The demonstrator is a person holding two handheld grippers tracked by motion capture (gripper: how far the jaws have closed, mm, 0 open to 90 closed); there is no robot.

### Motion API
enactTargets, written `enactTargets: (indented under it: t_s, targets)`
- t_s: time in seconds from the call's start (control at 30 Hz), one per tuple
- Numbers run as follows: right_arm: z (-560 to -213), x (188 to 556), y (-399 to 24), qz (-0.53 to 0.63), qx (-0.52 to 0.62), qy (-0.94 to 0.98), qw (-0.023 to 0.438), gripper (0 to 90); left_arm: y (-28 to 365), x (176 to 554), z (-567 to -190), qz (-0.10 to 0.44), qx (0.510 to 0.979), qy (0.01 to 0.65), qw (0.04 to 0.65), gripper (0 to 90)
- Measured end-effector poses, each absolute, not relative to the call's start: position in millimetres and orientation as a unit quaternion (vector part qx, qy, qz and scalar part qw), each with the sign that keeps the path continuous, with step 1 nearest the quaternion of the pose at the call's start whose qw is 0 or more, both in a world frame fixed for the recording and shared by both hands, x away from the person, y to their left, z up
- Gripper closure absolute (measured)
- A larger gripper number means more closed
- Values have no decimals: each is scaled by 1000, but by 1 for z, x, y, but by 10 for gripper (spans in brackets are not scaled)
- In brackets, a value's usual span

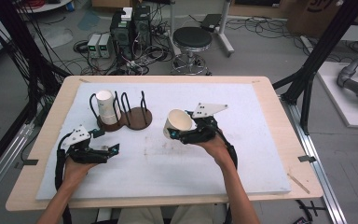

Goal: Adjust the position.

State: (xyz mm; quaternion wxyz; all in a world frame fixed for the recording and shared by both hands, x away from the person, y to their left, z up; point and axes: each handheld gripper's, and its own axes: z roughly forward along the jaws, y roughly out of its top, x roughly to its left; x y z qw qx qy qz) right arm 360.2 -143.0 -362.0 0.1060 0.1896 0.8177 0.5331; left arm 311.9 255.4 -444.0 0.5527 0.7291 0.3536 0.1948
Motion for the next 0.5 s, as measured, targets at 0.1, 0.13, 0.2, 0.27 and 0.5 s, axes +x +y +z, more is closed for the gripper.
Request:
enactTargets:
  t_s: [0.1,0.13,0.2,0.27,0.5]
  targets:
    - [-363,362,-143,526,194,821,112,302,259,311,-448,215,719,368,549,78]
    - [-363,362,-142,523,196,822,114,302,260,310,-449,217,718,372,547,78]
    - [-363,363,-140,509,197,828,124,302,262,310,-451,224,715,377,545,78]
    - [-364,364,-138,494,198,837,131,302,262,310,-451,227,714,381,542,78]
    - [-366,367,-133,477,204,845,133,302,265,309,-456,233,710,389,538,82]
